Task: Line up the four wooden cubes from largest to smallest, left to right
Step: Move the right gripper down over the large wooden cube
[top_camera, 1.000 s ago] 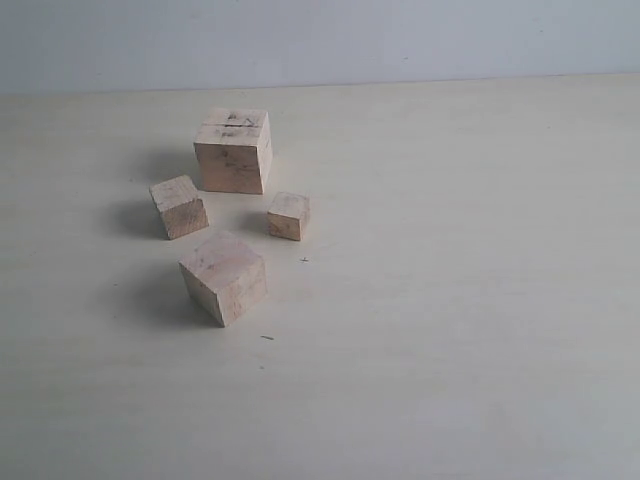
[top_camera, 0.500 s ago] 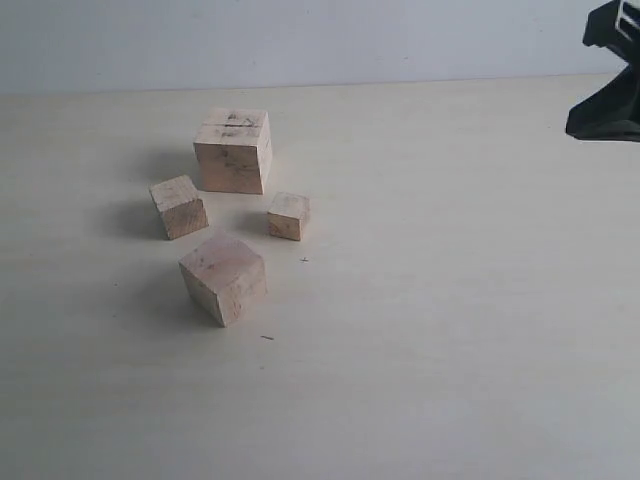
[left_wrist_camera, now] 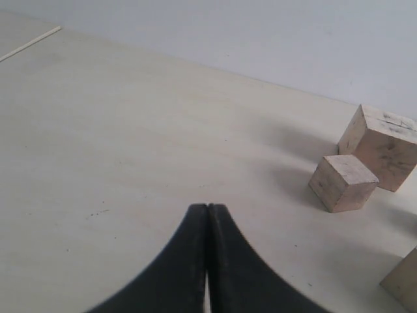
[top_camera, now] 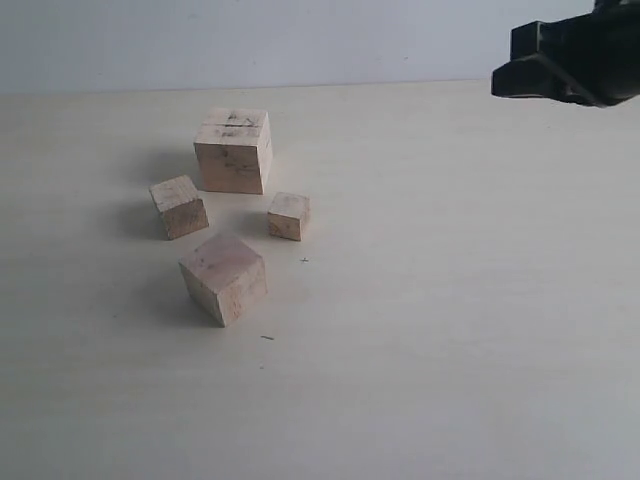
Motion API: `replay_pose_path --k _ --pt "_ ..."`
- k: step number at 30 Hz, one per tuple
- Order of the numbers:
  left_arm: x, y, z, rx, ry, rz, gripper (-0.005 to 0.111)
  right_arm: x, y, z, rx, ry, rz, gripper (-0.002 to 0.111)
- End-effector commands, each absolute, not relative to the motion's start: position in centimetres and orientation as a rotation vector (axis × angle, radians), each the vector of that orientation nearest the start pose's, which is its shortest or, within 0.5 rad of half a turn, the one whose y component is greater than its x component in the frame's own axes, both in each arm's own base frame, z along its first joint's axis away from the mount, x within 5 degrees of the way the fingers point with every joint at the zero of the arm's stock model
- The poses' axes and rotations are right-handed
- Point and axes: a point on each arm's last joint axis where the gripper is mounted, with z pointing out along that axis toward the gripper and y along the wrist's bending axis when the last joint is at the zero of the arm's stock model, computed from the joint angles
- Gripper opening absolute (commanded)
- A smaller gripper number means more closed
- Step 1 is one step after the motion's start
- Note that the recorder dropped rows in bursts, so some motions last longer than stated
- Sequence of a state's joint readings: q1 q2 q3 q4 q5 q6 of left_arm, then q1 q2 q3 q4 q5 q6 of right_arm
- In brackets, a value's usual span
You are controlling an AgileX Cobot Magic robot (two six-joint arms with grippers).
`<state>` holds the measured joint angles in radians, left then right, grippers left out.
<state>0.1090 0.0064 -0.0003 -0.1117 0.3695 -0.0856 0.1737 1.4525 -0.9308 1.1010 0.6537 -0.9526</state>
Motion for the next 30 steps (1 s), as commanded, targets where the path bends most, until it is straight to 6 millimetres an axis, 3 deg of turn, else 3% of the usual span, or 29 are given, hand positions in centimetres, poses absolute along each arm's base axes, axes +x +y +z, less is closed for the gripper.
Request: replay_pose_path --k 1,8,15,25,30 --pt "5.3 0.2 18.0 -0.247 1.832 -0.092 0.0 30.9 12.2 26.8 -0.637 2.215 0.822 0.034" --pt "5.3 0.2 18.0 -0.247 1.832 -0.092 0.0 34.2 18.6 26.5 -1.237 1.903 0.675 0.074" --pt "5.3 0.2 18.0 -0.247 1.832 -0.092 0.0 36.4 23.7 24.6 -1.324 1.843 0.69 0.102" --pt "5.3 0.2 18.0 -0.247 1.832 -0.092 0.0 38.0 28.9 20.3 -1.382 1.82 0.682 0.105" --pt "5.3 0.2 18.0 -0.247 1.832 -0.092 0.0 39.7 30.2 18.6 -1.407 1.789 0.676 0.105"
